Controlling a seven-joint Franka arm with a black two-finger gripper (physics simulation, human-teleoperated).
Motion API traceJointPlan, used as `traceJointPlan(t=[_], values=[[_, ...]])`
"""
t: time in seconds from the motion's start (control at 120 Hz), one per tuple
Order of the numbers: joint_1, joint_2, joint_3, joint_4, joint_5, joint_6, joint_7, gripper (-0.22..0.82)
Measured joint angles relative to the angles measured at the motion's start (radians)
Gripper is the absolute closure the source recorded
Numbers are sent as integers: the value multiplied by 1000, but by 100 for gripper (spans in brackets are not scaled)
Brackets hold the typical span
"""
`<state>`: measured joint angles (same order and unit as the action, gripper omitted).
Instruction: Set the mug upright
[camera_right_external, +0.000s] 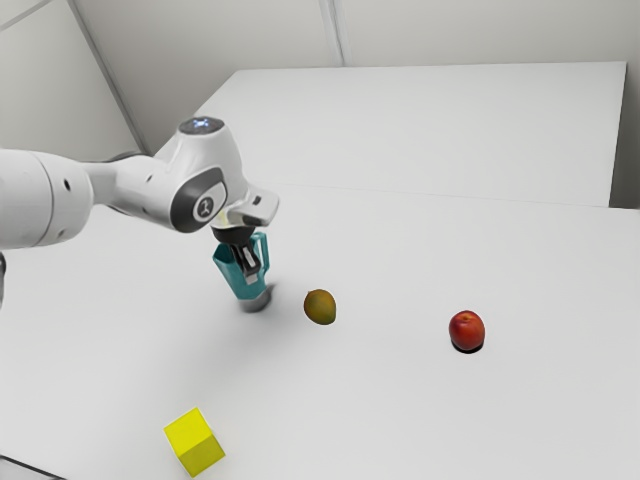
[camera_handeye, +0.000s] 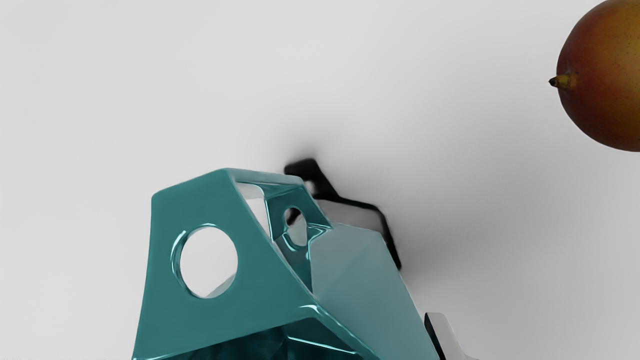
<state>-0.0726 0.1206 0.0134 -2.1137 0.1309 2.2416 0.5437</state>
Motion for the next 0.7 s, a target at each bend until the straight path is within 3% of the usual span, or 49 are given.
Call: traceJointPlan(t=[0.458,0.7], values=[[3,21,1,-19,12,57,-69,75],[3,21,0,-19,7,61,-87,66]])
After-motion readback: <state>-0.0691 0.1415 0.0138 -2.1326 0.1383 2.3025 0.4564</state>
